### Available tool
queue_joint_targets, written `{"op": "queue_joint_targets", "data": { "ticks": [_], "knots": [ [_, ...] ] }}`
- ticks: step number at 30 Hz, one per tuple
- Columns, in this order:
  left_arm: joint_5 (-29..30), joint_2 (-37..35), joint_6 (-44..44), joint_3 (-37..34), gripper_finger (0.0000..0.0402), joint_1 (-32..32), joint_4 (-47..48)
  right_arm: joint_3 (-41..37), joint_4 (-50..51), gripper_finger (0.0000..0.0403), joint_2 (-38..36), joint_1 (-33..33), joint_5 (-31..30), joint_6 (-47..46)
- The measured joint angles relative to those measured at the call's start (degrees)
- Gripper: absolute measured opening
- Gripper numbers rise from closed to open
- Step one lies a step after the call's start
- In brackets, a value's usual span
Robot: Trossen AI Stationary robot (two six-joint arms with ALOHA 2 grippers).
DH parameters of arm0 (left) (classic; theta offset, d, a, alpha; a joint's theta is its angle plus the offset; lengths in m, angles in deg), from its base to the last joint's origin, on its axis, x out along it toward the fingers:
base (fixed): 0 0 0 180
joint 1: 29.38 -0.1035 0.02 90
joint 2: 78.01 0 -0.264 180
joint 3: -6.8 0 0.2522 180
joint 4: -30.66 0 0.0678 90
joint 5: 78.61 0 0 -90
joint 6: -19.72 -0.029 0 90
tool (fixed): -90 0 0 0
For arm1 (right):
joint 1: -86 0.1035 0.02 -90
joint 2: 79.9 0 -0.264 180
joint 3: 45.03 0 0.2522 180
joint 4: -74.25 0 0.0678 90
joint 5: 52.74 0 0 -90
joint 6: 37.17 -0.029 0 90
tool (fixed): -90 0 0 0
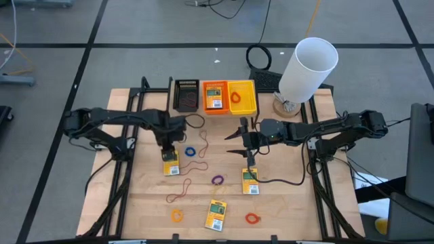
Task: Pick & Place Office Desk Supplies
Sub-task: Put the yellow crayon box into the orange bin on the shelf
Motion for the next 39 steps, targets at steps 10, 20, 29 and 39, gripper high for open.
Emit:
{"op": "queue_joint_targets", "data": {
  "ticks": [10, 20, 29, 39],
  "knots": [
    [-7.36, -0.02, -5.03, 0.00, 0.0232, -6.39, 2.43, 0.00, 0.30, 0.0210, 0.00, 0.00, 0.00, 0.00],
    [-7.87, -0.02, -3.56, 0.00, 0.0224, -2.14, 3.54, 0.00, 1.72, 0.0210, 0.00, 0.00, 0.00, -0.06],
    [-9.47, -0.02, -3.06, -0.02, 0.0218, 4.56, 2.30, 0.00, 1.73, 0.0210, 0.00, 0.00, 0.00, 0.24],
    [-11.92, -2.97, 7.16, 0.03, 0.0197, 15.00, -13.07, 0.00, 1.77, 0.0210, 0.00, 0.01, 0.00, -2.00]
  ]
}}
